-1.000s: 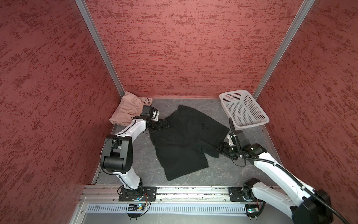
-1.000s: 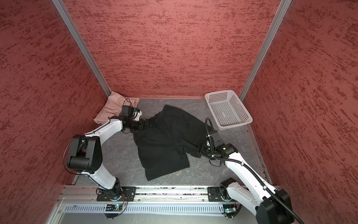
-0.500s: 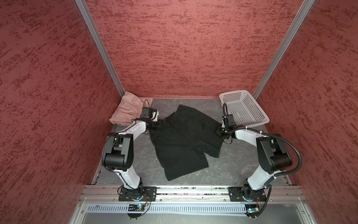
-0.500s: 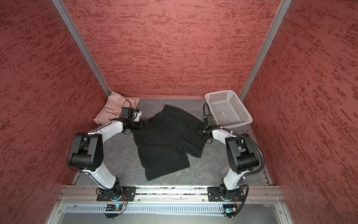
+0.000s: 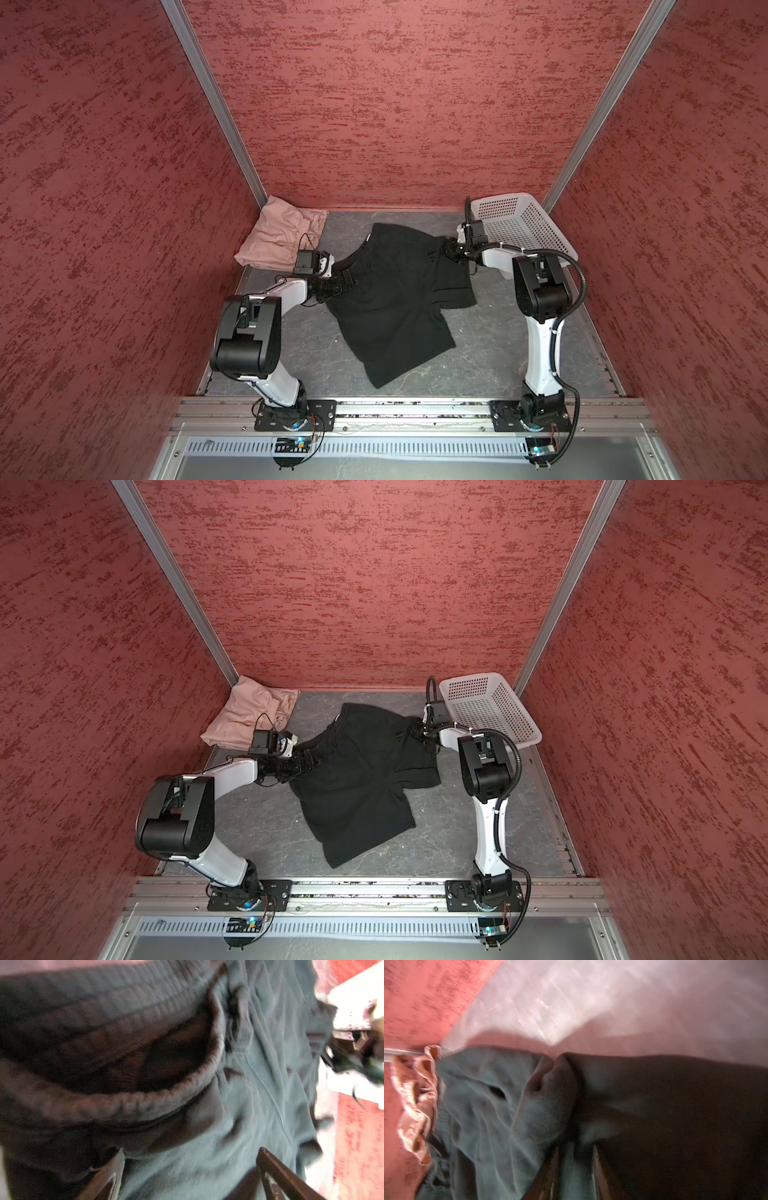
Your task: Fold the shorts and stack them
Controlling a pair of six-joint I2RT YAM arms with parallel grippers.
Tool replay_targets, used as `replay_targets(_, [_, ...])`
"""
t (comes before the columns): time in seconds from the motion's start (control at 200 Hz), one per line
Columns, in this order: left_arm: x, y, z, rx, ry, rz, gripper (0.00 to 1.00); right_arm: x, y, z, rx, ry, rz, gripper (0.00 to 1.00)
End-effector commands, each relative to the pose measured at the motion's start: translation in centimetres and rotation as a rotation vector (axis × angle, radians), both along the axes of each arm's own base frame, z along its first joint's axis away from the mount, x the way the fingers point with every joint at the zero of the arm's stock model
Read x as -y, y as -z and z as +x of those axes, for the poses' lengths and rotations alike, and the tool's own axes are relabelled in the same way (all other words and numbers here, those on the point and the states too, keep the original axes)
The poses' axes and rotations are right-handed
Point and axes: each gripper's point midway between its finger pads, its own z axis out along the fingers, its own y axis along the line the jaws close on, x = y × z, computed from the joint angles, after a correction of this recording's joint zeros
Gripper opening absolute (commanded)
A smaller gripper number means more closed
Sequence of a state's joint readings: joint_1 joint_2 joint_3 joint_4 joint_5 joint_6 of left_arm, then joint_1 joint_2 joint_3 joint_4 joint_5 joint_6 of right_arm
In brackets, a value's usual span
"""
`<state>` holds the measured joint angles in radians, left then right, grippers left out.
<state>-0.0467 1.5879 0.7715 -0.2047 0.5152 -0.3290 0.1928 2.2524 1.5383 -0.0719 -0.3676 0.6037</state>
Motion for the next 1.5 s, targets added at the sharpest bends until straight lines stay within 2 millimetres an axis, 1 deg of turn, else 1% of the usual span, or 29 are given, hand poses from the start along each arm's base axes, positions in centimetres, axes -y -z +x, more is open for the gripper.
replay_targets(0.0, [1.4,3.1,-7.1,-0.259,-0.025,-0.054,0.99,-2.3,-0.7,2.3,0.022,-0.069,0.069,0.39])
replay_targets(0.05, [1.5,2.9,-8.5,-0.278,-0.034,-0.039,1.00,-3.5,-3.2,3.3,0.078,-0.107,0.091,0.42])
replay_targets(0.1, [1.3,2.3,-9.5,-0.287,-0.051,-0.029,0.99,-4.1,-6.5,4.0,0.148,-0.132,0.099,0.46])
replay_targets(0.165, [0.6,0.7,-9.9,-0.267,-0.084,-0.008,0.99,-4.0,-10.7,3.7,0.217,-0.145,0.075,0.55])
replay_targets(0.21, [0.1,-0.7,-9.5,-0.225,-0.103,0.005,0.99,-3.3,-13.1,2.7,0.249,-0.135,0.038,0.62])
replay_targets(0.25, [-0.3,-2.2,-8.8,-0.180,-0.116,0.016,1.00,-2.5,-15.0,1.4,0.274,-0.120,0.006,0.64])
replay_targets(0.306, [-0.6,-4.0,-7.3,-0.113,-0.118,0.032,0.99,-1.2,-16.4,-1.1,0.285,-0.099,-0.038,0.65])
replay_targets(0.316, [-0.6,-4.3,-7.0,-0.102,-0.116,0.036,1.00,-0.9,-17.0,-1.5,0.295,-0.092,-0.045,0.66])
replay_targets(0.346, [-0.9,-5.1,-6.0,-0.074,-0.116,0.053,0.99,0.0,-16.7,-3.2,0.273,-0.071,-0.071,0.67])
replay_targets(0.356, [-0.8,-5.4,-5.6,-0.063,-0.112,0.057,1.00,0.3,-17.2,-3.7,0.279,-0.065,-0.078,0.67])
replay_targets(0.436, [-0.6,-7.4,-2.2,0.016,-0.072,0.089,0.99,2.3,-15.8,-9.4,0.199,-0.020,-0.107,0.69])
replay_targets(0.441, [-0.6,-7.5,-1.9,0.020,-0.071,0.091,0.99,2.3,-16.3,-9.6,0.206,-0.017,-0.106,0.69])
replay_targets(0.481, [-0.3,-8.3,-0.1,0.053,-0.045,0.102,0.99,2.8,-15.2,-12.7,0.145,-0.013,-0.104,0.69])
replay_targets(0.521, [0.2,-9.0,1.9,0.092,-0.012,0.115,0.99,3.3,-13.4,-16.1,0.063,-0.008,-0.121,0.69])
replay_targets(0.526, [0.3,-9.1,2.1,0.097,-0.009,0.117,0.99,3.4,-12.8,-16.5,0.044,-0.007,-0.124,0.69])
replay_targets(0.536, [0.4,-9.1,2.5,0.102,0.000,0.121,0.99,3.5,-12.8,-17.5,0.035,-0.004,-0.127,0.69])
replay_targets(0.586, [1.0,-9.6,5.1,0.141,0.028,0.138,0.99,3.7,-10.9,-21.6,-0.052,-0.005,-0.153,0.69])
replay_targets(0.651, [2.0,-9.5,8.0,0.169,0.077,0.144,0.99,4.1,-8.8,-26.1,-0.144,0.009,-0.174,0.69])
replay_targets(0.676, [2.3,-9.5,9.1,0.177,0.090,0.144,0.99,4.2,-8.3,-27.4,-0.170,0.019,-0.169,0.69])
replay_targets(0.701, [2.8,-8.9,9.9,0.170,0.110,0.142,0.99,4.1,-7.7,-28.8,-0.195,0.024,-0.160,0.69])
replay_targets(0.746, [3.8,-9.2,11.6,0.187,0.150,0.117,0.99,4.0,-6.7,-30.8,-0.232,0.030,-0.133,0.69])
replay_targets(0.822, [5.5,-9.2,13.3,0.196,0.203,0.080,1.00,3.3,-5.4,-33.7,-0.275,0.017,-0.070,0.66])
replay_targets(0.957, [7.9,-9.1,14.9,0.244,0.243,0.059,0.99,2.4,-3.6,-37.8,-0.383,-0.015,-0.047,0.66])
replay_targets(1.017, [8.1,-8.2,15.4,0.241,0.238,0.055,0.99,0.8,-3.4,-39.0,-0.407,-0.055,0.014,0.66])
replay_targets(1.082, [7.9,-6.6,15.8,0.208,0.219,0.047,0.99,-1.3,-3.1,-40.1,-0.419,-0.100,0.083,0.66])
replay_targets(1.187, [6.7,-3.9,16.2,0.144,0.194,0.039,1.00,-4.1,-2.1,-41.5,-0.434,-0.173,0.130,0.68])
replay_targets(1.323, [3.4,-0.7,16.3,0.043,0.112,0.055,0.99,-6.8,-0.8,-42.4,-0.452,-0.269,0.074,0.69])
replay_targets(1.443, [0.7,0.4,16.2,0.027,0.072,0.112,0.99,-8.9,0.0,-42.2,-0.450,-0.315,0.042,0.70])
replay_targets(1.493, [0.2,0.4,16.2,0.032,0.077,0.131,0.99,-9.4,0.3,-42.1,-0.455,-0.321,0.041,0.67])
